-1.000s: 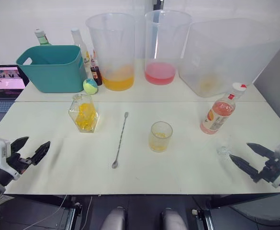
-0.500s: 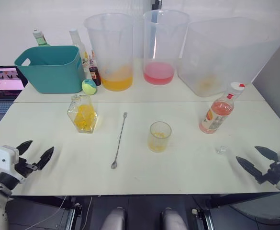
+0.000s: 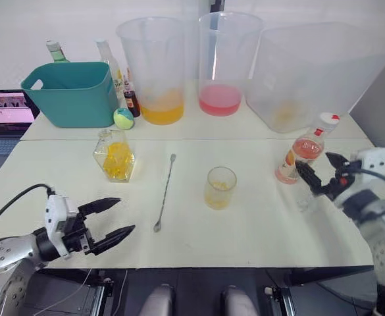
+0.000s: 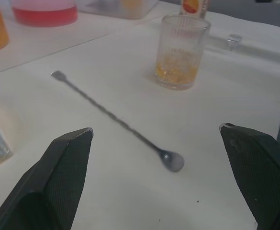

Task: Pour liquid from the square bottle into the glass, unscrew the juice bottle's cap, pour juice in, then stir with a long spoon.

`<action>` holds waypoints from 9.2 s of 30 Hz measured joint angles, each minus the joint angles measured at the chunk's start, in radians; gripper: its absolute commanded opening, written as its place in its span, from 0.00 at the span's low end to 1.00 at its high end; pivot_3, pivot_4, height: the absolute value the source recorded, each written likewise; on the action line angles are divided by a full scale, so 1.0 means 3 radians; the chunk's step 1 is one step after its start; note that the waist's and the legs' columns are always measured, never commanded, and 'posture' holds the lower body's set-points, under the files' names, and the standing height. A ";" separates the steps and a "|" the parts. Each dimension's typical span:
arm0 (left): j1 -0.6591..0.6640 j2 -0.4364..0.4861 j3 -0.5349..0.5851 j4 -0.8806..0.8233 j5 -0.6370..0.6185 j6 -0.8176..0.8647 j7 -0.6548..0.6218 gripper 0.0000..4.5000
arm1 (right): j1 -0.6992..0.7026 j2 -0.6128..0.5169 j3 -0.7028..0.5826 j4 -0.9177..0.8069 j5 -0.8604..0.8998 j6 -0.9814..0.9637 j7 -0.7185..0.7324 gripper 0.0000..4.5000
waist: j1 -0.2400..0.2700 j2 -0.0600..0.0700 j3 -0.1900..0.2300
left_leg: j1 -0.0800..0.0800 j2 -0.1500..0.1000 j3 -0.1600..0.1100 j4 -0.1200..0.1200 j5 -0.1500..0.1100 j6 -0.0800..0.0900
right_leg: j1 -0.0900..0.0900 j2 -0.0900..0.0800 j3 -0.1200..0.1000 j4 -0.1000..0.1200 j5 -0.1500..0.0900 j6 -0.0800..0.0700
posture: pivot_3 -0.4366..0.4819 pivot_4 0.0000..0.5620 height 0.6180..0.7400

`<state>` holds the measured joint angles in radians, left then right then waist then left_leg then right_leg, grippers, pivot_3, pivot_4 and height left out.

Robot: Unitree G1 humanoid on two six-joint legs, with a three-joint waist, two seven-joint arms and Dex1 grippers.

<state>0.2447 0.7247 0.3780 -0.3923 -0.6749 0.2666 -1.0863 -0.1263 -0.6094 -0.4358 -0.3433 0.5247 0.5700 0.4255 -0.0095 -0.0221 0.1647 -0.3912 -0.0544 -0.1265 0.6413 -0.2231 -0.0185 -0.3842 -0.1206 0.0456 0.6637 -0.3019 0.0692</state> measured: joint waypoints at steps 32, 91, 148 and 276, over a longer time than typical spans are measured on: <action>0.0113 -0.0007 -0.0329 -0.0169 0.0073 -0.0190 -0.0189 1.00 | -0.1164 -0.0369 0.0257 0.1295 -0.0102 -0.0009 0.0677 0.51 | -0.0023 0.0004 0.0001 | -0.0002 0.0004 0.0005 -0.0002 -0.0002 0.0003 | -0.0005 0.0002 0.0003 -0.0001 0.0000 -0.0001 | 0.48 0.27 0.98; -0.0688 0.0080 -0.0666 0.0229 0.0268 -0.0063 -0.0368 1.00 | 0.0340 -0.0228 0.1548 -0.1479 0.0489 -0.0373 0.0965 0.58 | -0.0023 0.0014 0.0008 | -0.0008 0.0017 -0.0007 0.0001 -0.0002 0.0003 | -0.0008 0.0019 -0.0006 -0.0003 0.0002 -0.0004 | 0.48 0.27 0.98; -0.0856 0.0233 -0.0810 0.0229 0.0220 0.0055 -0.0603 1.00 | -0.0174 0.0248 0.1901 -0.2041 0.0458 0.0771 -0.0353 0.30 | -0.0023 0.0013 0.0010 | -0.0018 0.0019 -0.0011 0.0001 -0.0002 0.0003 | -0.0021 0.0022 -0.0007 -0.0001 0.0005 -0.0009 | 0.48 0.27 0.98; -0.0930 0.0280 -0.0745 0.0385 0.0387 -0.0136 -0.0620 1.00 | -0.0735 0.0012 0.1692 -0.0847 0.0696 0.0011 0.1790 0.27 | -0.0018 0.0010 0.0011 | -0.0013 0.0030 -0.0006 -0.0002 -0.0004 0.0001 | -0.0022 0.0029 -0.0007 0.0000 0.0007 -0.0015 | 0.48 0.27 0.98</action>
<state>-0.0343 0.8086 0.1544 -0.2766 -0.5589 0.2259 -1.2724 -0.3468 -0.6058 0.0717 -0.5973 0.7334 0.5733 0.9624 -0.0149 -0.0193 0.1679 -0.3950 -0.0455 -0.1282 0.6407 -0.2242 -0.0182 -0.3906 -0.1118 0.0435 0.6636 -0.2999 0.0647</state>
